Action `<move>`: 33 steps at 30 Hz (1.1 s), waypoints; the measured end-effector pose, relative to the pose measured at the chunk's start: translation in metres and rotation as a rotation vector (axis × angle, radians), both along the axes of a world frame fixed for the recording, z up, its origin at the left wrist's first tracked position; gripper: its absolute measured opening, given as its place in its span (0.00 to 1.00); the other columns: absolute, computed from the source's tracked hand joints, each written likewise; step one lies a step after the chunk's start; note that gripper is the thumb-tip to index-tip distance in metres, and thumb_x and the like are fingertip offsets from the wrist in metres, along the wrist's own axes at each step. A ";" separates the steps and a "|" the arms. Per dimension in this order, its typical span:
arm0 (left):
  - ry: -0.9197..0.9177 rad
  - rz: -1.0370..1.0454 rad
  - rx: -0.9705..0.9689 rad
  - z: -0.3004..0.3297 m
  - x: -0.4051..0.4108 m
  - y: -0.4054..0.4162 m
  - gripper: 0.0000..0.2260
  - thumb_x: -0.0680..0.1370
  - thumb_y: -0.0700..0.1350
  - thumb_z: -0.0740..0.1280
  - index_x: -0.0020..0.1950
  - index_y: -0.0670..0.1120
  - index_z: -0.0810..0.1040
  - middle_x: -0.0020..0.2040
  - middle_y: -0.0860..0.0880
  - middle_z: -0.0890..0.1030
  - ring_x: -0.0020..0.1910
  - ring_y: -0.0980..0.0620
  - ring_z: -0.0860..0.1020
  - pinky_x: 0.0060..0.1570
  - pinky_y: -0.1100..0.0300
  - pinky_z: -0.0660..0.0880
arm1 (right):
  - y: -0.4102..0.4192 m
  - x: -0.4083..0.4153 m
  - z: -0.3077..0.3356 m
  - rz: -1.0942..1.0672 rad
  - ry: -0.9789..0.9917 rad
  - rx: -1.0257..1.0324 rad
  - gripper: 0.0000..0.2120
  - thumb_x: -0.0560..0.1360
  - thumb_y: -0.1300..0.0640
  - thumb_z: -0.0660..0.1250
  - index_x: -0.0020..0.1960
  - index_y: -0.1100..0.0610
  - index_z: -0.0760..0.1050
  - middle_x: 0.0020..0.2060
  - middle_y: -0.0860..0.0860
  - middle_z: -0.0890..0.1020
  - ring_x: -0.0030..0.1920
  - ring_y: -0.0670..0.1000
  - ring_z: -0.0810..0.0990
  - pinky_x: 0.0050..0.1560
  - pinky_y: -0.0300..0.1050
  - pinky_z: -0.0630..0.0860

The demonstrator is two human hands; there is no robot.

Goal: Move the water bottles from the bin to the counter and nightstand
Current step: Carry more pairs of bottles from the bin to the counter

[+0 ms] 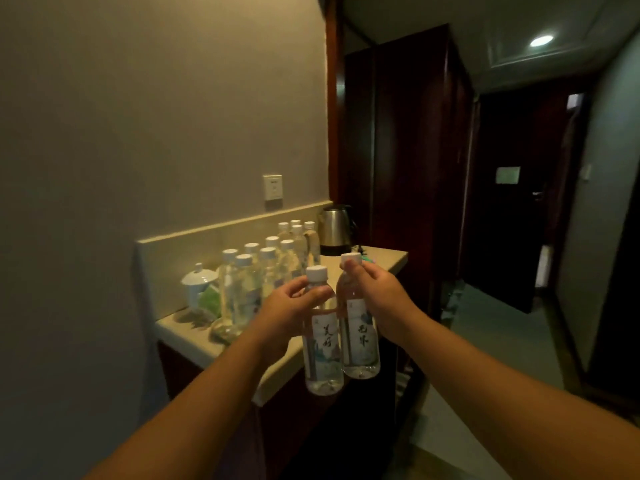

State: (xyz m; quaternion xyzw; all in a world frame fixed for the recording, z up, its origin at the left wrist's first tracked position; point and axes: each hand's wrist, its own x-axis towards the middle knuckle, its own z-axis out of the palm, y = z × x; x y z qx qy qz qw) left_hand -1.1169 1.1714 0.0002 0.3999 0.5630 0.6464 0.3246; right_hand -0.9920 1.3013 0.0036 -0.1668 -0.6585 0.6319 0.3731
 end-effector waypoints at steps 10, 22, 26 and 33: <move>0.070 0.099 0.026 0.014 0.048 0.146 0.10 0.79 0.45 0.69 0.60 0.49 0.79 0.55 0.48 0.85 0.46 0.51 0.86 0.43 0.54 0.80 | 0.154 0.030 0.008 0.026 -0.018 0.039 0.19 0.78 0.43 0.66 0.60 0.56 0.77 0.49 0.55 0.85 0.45 0.51 0.86 0.37 0.44 0.81; 0.072 0.376 0.109 0.005 -0.066 0.273 0.12 0.78 0.47 0.70 0.60 0.50 0.81 0.54 0.48 0.85 0.56 0.47 0.81 0.52 0.49 0.76 | 0.288 -0.106 -0.006 0.139 -0.022 0.112 0.19 0.75 0.38 0.68 0.56 0.51 0.76 0.50 0.51 0.84 0.48 0.47 0.85 0.40 0.41 0.81; 0.036 0.481 0.110 -0.006 -0.105 0.300 0.15 0.76 0.46 0.73 0.62 0.47 0.81 0.57 0.47 0.85 0.59 0.47 0.81 0.60 0.46 0.76 | 0.314 -0.163 -0.017 0.172 0.019 0.097 0.27 0.67 0.31 0.69 0.57 0.48 0.78 0.56 0.53 0.82 0.56 0.53 0.81 0.55 0.55 0.81; 0.078 0.723 0.092 -0.027 -0.141 0.333 0.10 0.77 0.47 0.73 0.58 0.55 0.83 0.56 0.53 0.85 0.56 0.53 0.81 0.53 0.53 0.77 | 0.351 -0.234 -0.037 0.289 0.018 0.093 0.22 0.68 0.32 0.70 0.54 0.46 0.80 0.50 0.50 0.84 0.54 0.54 0.82 0.53 0.56 0.80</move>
